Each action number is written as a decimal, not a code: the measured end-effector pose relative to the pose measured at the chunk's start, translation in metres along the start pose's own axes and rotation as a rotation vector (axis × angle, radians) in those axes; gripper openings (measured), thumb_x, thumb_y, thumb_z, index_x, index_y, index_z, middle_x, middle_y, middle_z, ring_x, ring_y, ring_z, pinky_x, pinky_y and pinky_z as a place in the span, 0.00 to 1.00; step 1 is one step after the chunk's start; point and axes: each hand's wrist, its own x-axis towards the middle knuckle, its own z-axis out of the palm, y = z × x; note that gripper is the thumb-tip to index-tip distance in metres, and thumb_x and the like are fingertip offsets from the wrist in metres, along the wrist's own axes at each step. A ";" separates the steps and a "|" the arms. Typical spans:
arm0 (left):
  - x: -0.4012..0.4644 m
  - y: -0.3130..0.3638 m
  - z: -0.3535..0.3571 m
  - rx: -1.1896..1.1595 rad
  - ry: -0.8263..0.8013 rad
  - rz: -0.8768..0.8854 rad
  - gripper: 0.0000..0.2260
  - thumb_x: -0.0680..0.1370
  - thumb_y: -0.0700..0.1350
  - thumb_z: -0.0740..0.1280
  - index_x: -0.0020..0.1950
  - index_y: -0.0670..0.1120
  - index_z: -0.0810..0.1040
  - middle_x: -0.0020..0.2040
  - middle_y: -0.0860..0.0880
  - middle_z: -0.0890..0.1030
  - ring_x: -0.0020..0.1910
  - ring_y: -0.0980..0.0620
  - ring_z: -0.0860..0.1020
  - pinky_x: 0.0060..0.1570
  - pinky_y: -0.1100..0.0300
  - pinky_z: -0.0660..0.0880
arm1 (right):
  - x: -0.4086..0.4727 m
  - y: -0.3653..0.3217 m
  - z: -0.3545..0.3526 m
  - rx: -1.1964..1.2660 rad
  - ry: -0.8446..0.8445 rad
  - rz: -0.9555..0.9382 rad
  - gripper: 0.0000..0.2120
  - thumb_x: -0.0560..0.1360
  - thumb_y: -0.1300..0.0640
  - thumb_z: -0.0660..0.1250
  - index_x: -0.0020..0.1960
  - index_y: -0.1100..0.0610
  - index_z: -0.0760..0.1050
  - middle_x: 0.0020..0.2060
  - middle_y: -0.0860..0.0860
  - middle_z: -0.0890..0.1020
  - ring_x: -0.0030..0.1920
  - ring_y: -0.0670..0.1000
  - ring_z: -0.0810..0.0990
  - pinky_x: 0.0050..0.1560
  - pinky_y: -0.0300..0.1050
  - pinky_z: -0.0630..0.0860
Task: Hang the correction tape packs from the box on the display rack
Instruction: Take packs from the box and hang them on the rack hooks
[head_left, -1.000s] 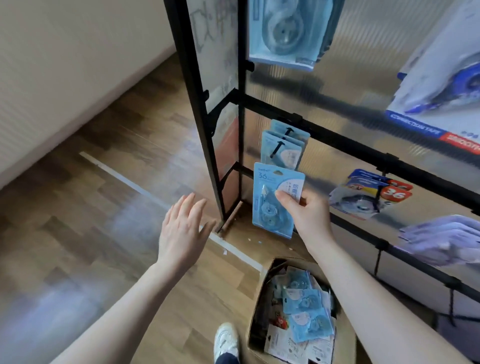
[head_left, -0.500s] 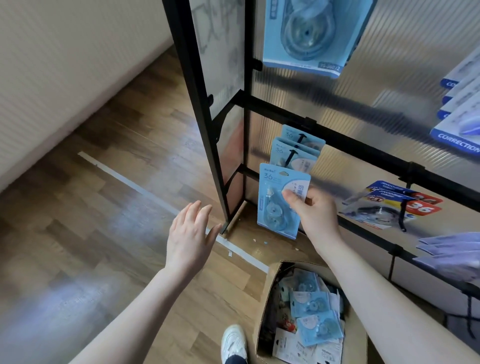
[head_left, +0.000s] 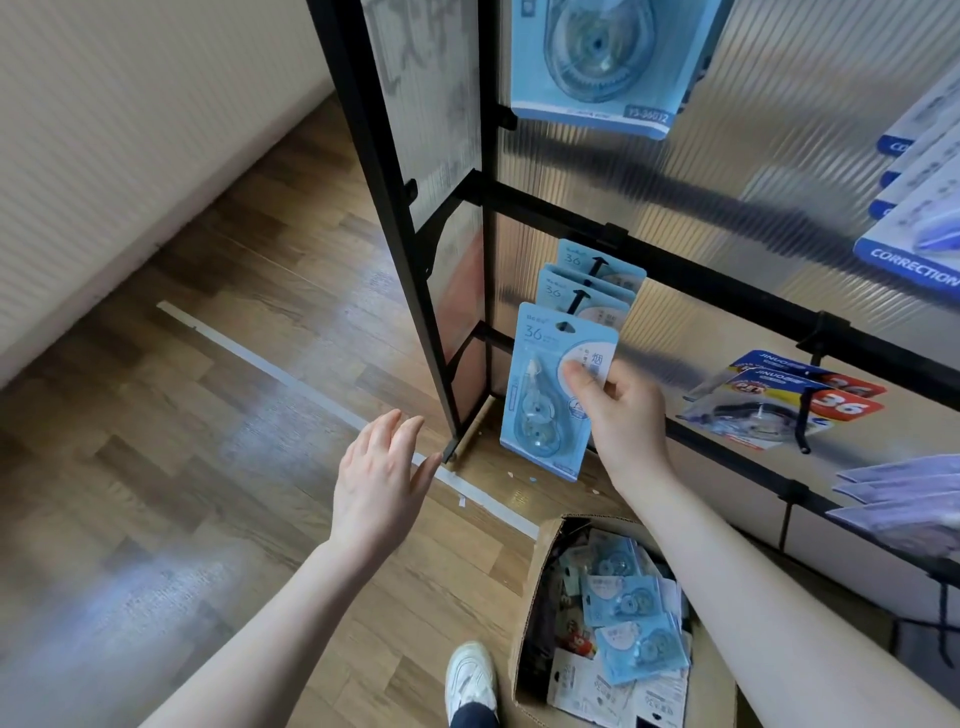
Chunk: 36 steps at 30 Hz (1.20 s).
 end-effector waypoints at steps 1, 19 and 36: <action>0.000 -0.001 0.001 -0.002 -0.003 0.000 0.20 0.76 0.52 0.69 0.63 0.42 0.77 0.61 0.39 0.78 0.61 0.39 0.76 0.57 0.45 0.75 | 0.001 0.000 0.000 -0.001 0.002 0.001 0.05 0.77 0.55 0.66 0.44 0.55 0.78 0.42 0.47 0.83 0.46 0.51 0.82 0.44 0.51 0.79; -0.001 -0.006 0.007 -0.031 -0.020 0.007 0.20 0.75 0.51 0.71 0.63 0.42 0.76 0.61 0.39 0.78 0.60 0.39 0.76 0.57 0.46 0.74 | 0.040 0.007 -0.003 -0.185 0.021 0.004 0.06 0.77 0.52 0.65 0.52 0.51 0.76 0.53 0.51 0.82 0.57 0.51 0.79 0.43 0.43 0.77; 0.010 0.010 0.005 -0.054 -0.019 0.046 0.22 0.76 0.51 0.69 0.65 0.42 0.75 0.67 0.39 0.74 0.68 0.38 0.71 0.65 0.44 0.68 | 0.010 0.031 -0.036 -0.589 0.167 -0.128 0.15 0.78 0.53 0.63 0.62 0.58 0.75 0.56 0.52 0.79 0.56 0.51 0.75 0.50 0.42 0.69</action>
